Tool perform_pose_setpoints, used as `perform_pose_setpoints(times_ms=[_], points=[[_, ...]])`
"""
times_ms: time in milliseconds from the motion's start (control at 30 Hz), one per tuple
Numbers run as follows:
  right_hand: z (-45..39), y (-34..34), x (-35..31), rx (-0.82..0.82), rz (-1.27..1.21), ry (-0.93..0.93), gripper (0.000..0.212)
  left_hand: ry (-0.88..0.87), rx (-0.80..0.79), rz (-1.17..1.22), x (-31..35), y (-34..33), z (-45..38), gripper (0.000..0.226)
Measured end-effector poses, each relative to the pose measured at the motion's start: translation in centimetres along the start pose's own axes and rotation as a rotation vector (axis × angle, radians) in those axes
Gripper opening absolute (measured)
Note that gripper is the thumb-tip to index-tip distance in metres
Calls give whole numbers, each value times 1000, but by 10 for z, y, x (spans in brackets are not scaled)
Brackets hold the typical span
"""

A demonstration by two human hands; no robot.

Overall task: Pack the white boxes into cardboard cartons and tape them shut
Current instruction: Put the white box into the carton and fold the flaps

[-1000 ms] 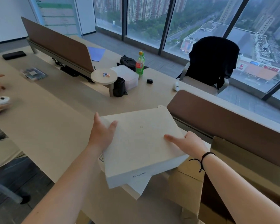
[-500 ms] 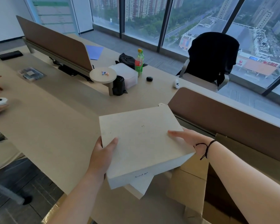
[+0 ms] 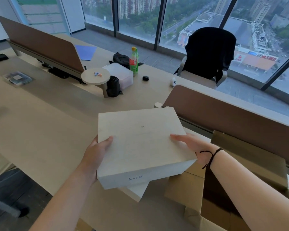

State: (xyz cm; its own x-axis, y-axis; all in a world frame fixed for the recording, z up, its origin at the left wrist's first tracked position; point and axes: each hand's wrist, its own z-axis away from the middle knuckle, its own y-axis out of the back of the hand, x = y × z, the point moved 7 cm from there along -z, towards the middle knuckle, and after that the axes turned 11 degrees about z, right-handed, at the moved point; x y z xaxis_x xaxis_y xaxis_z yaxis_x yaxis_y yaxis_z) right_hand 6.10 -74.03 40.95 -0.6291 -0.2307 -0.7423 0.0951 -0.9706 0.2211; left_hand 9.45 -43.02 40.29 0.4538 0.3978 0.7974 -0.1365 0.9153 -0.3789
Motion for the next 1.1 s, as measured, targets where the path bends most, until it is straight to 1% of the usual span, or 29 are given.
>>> perform_pose_setpoints(times_ms=[100, 200, 333, 433, 467, 567, 633, 700, 833, 933, 1100], points=[[17, 18, -3, 6, -52, 14, 27, -16, -46, -21, 6, -22, 5, 22], [35, 43, 8, 29, -150, 4, 39, -31, -107, -67, 11, -54, 11, 23], [69, 84, 36, 113, -251, 12, 45, -35, -202, -144, 2, -108, 19, 23], [99, 116, 67, 161, -343, 18, 49, -26, -280, -213, -18, -154, 26, 24], [109, 127, 80, 186, -365, 14, 51, -13, -315, -236, -27, -171, 31, 27], [141, 162, 121, 272, -430, -15, 45, 26, -413, -303, -58, -219, 49, 38], [161, 181, 150, 315, -473, -32, 51, 54, -458, -348, -80, -246, 62, 42], [181, 198, 180, 350, -498, -53, 57, 74, -476, -369, -103, -269, 73, 36], [217, 224, 231, 406, -545, -87, 52, 105, -509, -385, -146, -308, 103, 32], [235, 237, 262, 414, -560, -91, 55, 128, -519, -402, -175, -324, 120, 30], [246, 248, 283, 408, -547, -70, 55, 163, -508, -419, -205, -328, 134, 22]])
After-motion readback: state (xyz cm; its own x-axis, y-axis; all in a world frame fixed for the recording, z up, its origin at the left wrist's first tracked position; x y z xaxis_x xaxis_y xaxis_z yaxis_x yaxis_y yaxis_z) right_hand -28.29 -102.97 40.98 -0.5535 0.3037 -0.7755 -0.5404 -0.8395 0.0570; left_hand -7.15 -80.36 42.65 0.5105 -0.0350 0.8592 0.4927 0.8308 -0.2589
